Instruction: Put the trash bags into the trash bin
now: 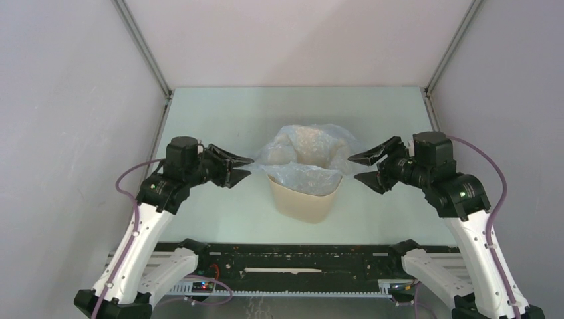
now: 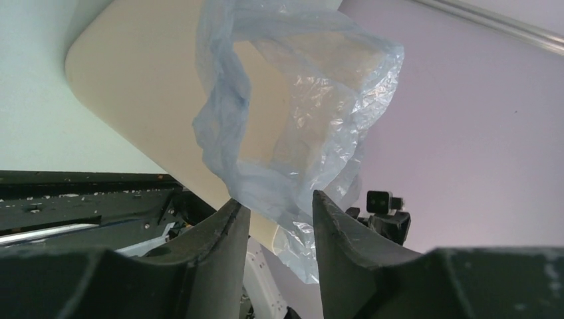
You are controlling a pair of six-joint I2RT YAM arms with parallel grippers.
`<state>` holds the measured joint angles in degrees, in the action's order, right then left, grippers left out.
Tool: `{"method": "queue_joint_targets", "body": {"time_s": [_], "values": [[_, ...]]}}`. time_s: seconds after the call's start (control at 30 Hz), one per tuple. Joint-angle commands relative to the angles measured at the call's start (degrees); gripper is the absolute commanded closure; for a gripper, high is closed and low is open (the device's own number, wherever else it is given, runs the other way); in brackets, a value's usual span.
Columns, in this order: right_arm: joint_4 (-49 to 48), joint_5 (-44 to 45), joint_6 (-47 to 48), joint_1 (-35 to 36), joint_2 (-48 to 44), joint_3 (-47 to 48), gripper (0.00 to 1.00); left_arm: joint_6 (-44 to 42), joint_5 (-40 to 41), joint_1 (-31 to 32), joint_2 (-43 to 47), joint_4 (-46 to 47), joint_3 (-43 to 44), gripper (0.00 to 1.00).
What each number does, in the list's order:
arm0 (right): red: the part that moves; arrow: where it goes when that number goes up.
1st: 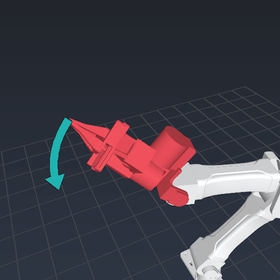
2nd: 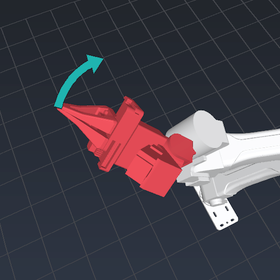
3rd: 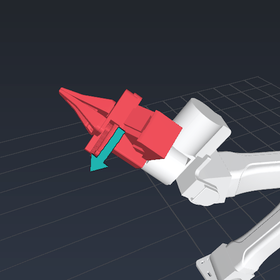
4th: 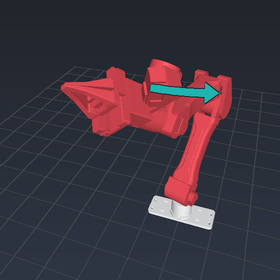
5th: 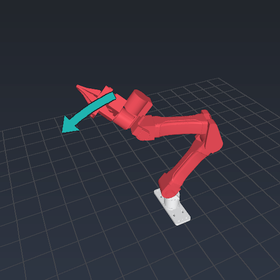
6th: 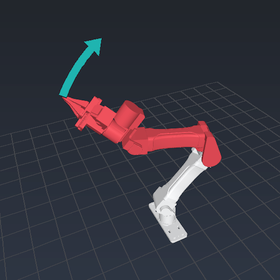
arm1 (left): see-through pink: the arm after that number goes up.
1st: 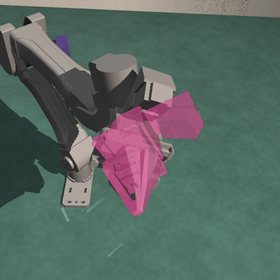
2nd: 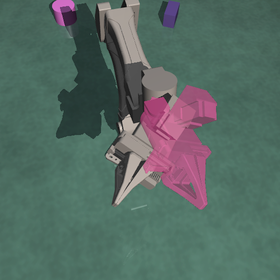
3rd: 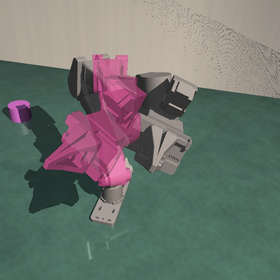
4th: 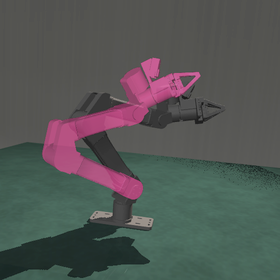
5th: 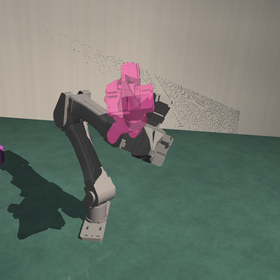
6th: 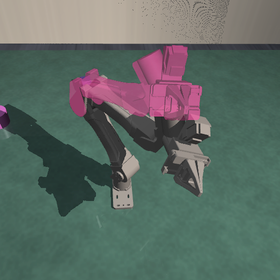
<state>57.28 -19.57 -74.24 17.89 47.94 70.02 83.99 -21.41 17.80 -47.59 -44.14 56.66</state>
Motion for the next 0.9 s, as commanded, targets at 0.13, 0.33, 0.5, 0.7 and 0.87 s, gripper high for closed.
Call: {"method": "queue_joint_targets", "body": {"time_s": [0.13,0.33,0.5,0.7,0.87], "values": [[1.2,1.7,-4.2,3.4,0.6,-0.8,0.32,-5.4,-4.6,0.5,1.0,3.0,-4.0,0.66],[6.3,1.9,-3.3,3.4,-0.2,-0.8,0.29,-6.1,-5.8,0.5,1.5,4.5,-7.0,0.82],[7.1,2.0,-4.4,3.4,-1.4,-0.8,0.29,-6.5,-7.1,0.5,1.0,5.3,-7.7,0.90],[3.2,0.4,-8.1,4.0,-0.8,-3.1,0.33,-7.2,-8.0,0.5,0.5,5.3,-7.3,0.92],[1.2,2.3,-10.0,6.7,-0.1,-3.3,0.46,-9.6,-7.8,0.5,0.5,4.7,-6.8,0.95]]}}
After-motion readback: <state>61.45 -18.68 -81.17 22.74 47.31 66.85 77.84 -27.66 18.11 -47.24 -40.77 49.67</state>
